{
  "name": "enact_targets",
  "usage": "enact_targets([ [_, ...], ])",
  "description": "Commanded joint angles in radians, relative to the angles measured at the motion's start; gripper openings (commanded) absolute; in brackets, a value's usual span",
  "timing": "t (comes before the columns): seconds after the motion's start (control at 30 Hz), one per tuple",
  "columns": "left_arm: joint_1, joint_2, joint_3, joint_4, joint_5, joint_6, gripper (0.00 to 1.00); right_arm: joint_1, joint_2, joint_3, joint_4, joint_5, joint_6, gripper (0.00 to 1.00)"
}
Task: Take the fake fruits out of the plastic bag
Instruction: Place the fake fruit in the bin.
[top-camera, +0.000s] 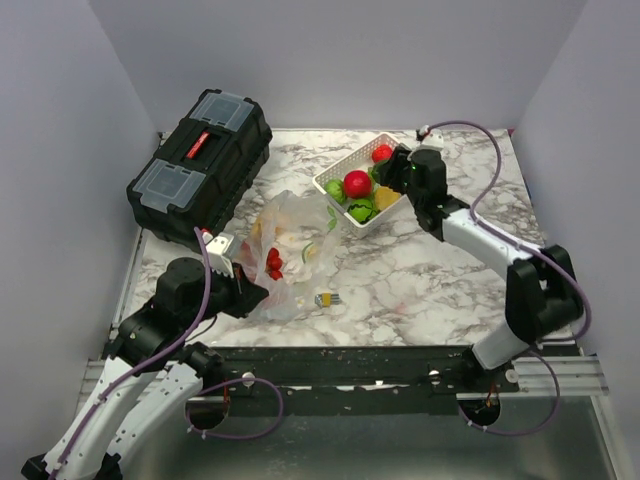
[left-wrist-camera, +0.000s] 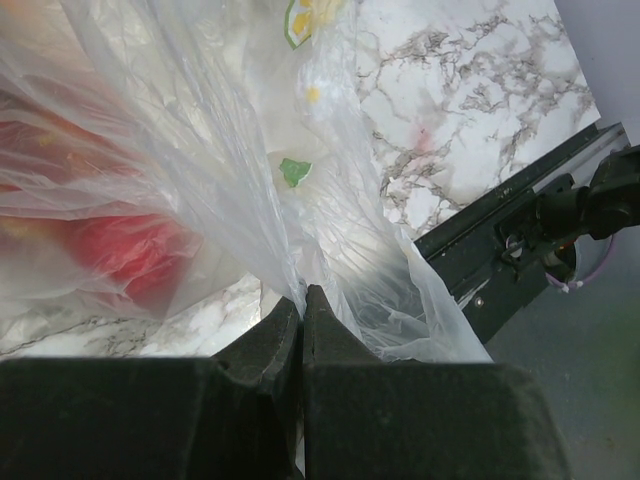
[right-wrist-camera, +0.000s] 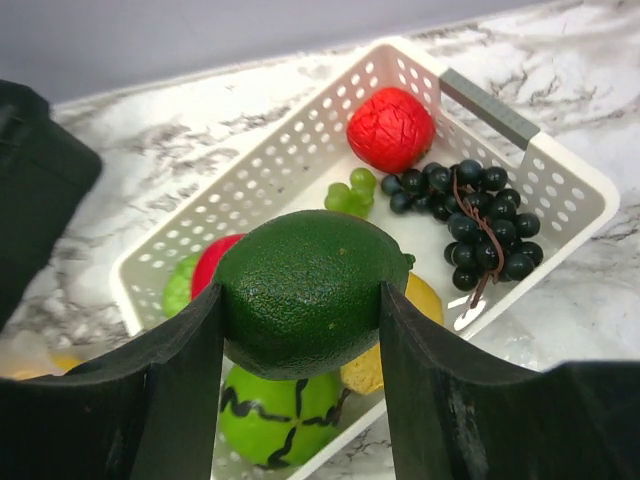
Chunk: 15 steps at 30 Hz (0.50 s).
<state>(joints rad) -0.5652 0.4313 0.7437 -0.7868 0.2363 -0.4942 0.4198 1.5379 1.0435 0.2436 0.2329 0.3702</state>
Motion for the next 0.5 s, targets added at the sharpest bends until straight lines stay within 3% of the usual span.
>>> enact_targets([
  [0.0, -0.008, -0.024, -0.010, 0.017, -0.016, 0.009, 0.00, -0.008, 0.148, 0.131, -0.100, 0.066, -0.023, 0.01],
  [0.23, -0.010, -0.030, -0.010, 0.020, -0.007, 0.012, 0.00, -0.010, 0.311, 0.245, -0.154, 0.057, -0.060, 0.20],
  [0.37, -0.009, -0.030, -0.011, 0.023, 0.002, 0.016, 0.00, -0.009, 0.309, 0.232, -0.156, 0.049, -0.047, 0.49],
  [0.47, -0.010, -0.024, -0.010, 0.022, 0.001, 0.016, 0.00, -0.009, 0.292, 0.224, -0.166, 0.034, -0.049, 0.66],
])
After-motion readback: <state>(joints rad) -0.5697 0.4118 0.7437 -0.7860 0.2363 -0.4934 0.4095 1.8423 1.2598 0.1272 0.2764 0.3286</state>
